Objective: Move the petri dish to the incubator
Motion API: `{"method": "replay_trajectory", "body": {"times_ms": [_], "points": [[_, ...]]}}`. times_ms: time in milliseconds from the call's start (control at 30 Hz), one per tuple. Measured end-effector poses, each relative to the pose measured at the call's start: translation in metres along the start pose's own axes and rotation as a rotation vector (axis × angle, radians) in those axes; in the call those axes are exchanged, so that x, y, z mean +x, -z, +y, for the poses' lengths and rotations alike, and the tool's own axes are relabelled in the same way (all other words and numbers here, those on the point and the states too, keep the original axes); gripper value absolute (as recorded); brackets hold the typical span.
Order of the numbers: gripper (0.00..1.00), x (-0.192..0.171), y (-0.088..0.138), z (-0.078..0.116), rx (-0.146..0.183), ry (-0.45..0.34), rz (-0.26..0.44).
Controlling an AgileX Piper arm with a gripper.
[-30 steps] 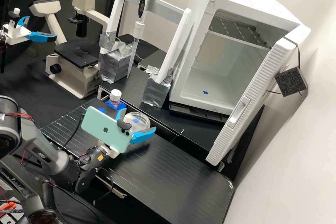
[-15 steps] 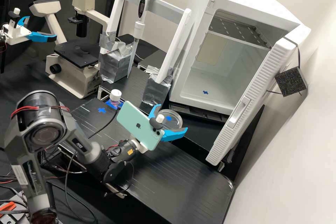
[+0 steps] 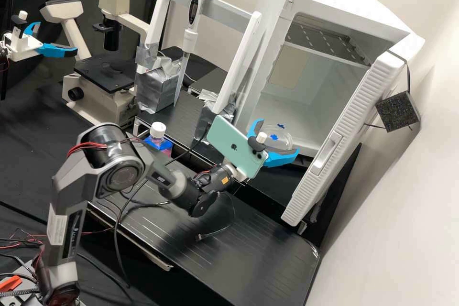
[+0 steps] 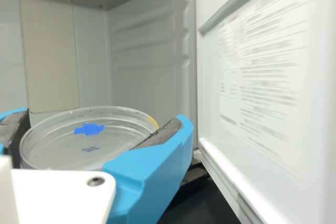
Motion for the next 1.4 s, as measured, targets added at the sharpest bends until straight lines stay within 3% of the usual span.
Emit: {"method": "replay_trajectory", "body": {"times_ms": [333,600,800,967,1300,1333,1400], "points": [[0.0,0.073,-0.018,-0.01,-0.039,0.049,-0.021],[0.0,0.113,-0.028,-0.02,-0.005,0.101,0.014],[0.0,0.134,-0.029,-0.037,-0.01,0.206,0.09],[0.0,0.144,-0.033,-0.05,-0.024,0.266,0.113],[0.0,0.162,-0.037,-0.055,-0.039,0.264,0.123],[1.0,0.163,-0.037,-0.055,-0.046,0.265,0.125],[1.0,0.163,-0.038,-0.056,-0.049,0.268,0.124]]}}
